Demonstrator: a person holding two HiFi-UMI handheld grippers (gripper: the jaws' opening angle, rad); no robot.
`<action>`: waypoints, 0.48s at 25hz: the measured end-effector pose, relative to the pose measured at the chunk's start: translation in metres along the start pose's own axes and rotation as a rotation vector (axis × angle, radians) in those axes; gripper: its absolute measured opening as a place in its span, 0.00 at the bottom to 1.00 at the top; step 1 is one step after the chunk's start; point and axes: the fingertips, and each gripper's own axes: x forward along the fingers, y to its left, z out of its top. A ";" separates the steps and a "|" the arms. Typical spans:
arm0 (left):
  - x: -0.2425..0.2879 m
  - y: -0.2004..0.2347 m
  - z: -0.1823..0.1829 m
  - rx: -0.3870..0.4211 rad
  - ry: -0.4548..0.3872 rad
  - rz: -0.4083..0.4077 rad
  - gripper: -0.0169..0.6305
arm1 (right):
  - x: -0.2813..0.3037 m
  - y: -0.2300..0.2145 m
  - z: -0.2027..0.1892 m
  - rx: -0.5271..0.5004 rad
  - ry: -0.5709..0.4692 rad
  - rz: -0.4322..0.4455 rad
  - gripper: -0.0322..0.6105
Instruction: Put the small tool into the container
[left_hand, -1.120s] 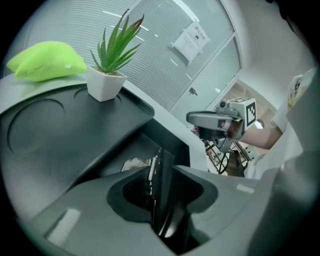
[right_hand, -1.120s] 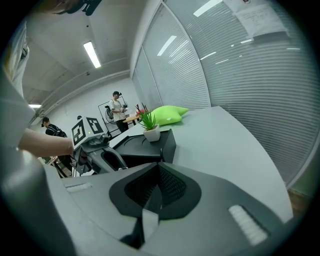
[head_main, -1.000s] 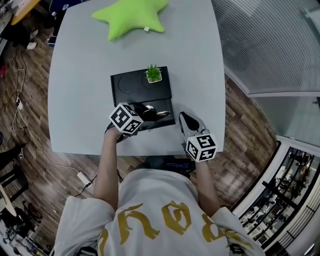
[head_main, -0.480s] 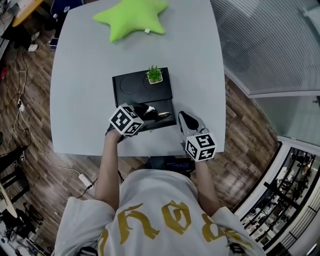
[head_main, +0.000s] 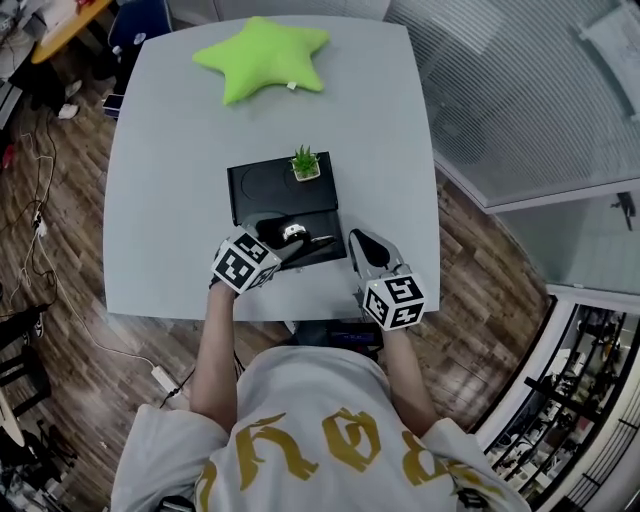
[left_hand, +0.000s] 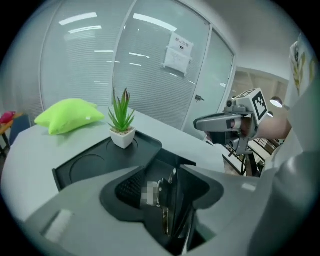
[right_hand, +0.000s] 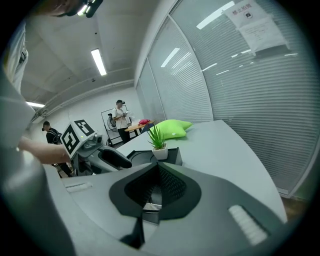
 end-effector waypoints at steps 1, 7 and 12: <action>-0.005 -0.003 0.005 -0.011 -0.027 0.009 0.37 | -0.002 0.002 0.003 -0.004 -0.010 -0.004 0.08; -0.028 -0.028 0.035 -0.034 -0.188 0.047 0.29 | -0.015 0.018 0.027 -0.043 -0.080 0.006 0.08; -0.062 -0.034 0.057 -0.132 -0.409 0.121 0.17 | -0.030 0.039 0.038 -0.042 -0.109 0.034 0.08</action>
